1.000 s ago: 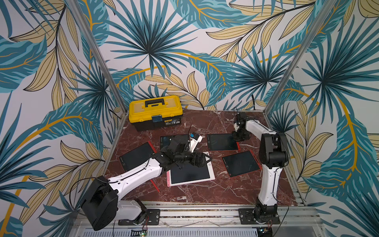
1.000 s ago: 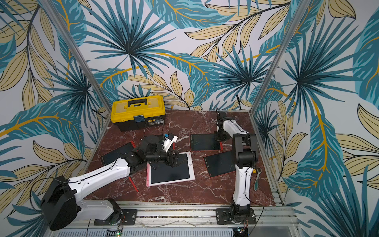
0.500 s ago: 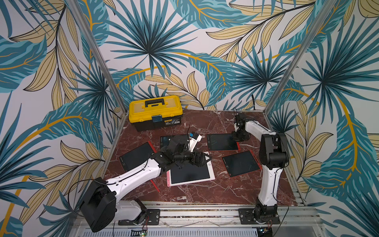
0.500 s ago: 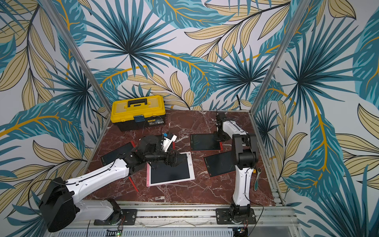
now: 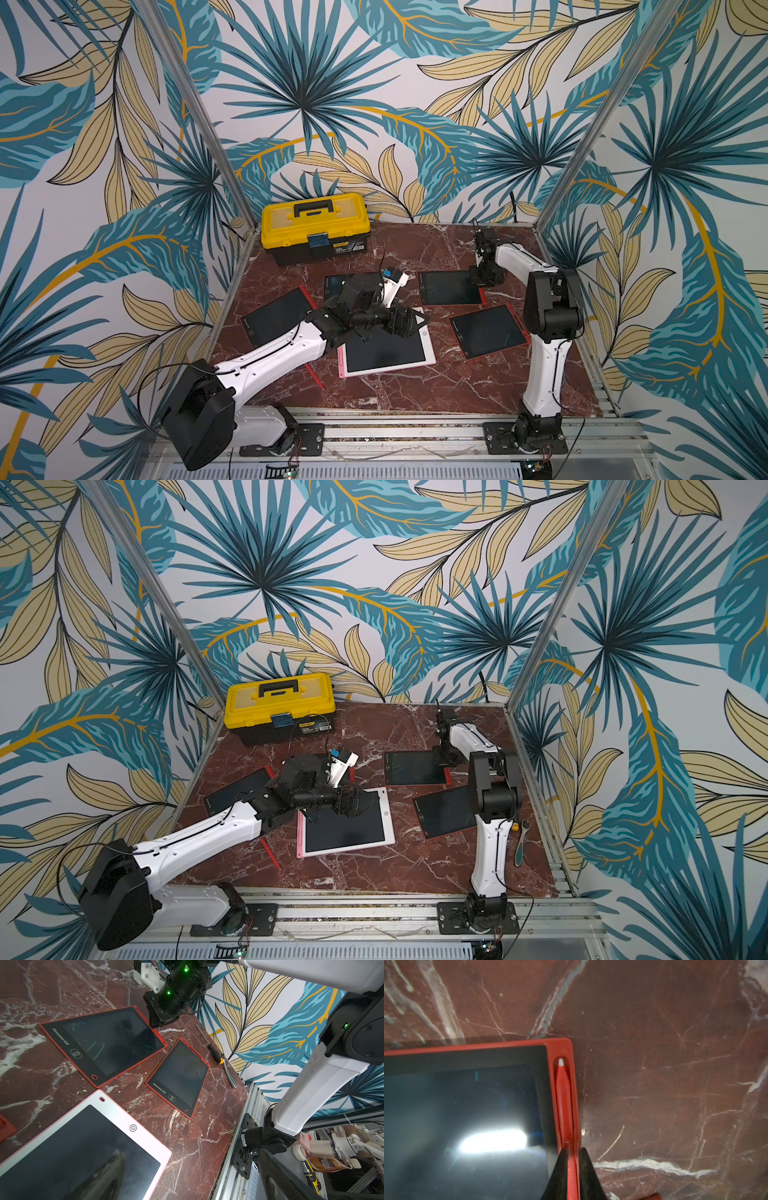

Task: Place the stylus back onto the writing tablet
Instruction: Place the stylus on the writing tablet, then move the writing tablet to the center of the board.

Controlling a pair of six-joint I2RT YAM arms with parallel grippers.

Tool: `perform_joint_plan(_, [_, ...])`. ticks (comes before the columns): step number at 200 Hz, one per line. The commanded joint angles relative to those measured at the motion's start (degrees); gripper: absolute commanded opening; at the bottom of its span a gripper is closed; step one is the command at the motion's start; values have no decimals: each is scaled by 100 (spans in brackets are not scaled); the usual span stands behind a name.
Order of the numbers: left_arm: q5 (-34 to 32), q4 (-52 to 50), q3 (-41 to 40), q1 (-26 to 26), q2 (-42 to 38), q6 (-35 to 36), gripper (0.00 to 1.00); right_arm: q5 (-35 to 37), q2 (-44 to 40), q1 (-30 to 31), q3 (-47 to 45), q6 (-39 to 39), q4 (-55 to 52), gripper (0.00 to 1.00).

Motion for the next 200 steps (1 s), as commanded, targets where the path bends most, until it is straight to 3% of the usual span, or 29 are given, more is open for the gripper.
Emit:
perform_joint_plan(1, [-81, 4, 4, -23, -143, 3, 100, -201, -420, 16, -157, 303, -203, 19])
perform_joint_plan(43, [-128, 4, -189, -29, -279, -73, 100, 71, -1163, -63, -785, 714, -4, 22])
perform_joint_plan(109, [-89, 11, -341, -26, -451, -61, 100, -547, -1997, -775, -2001, 1403, 277, 33])
perform_joint_plan(152, [-69, 6, -301, -22, -410, -60, 100, -1126, -2172, -1363, -2563, 1673, 546, 40])
perform_joint_plan(200, [89, 9, -150, -25, -165, -352, 100, -1352, -2182, -1617, -2868, 1726, 746, 46])
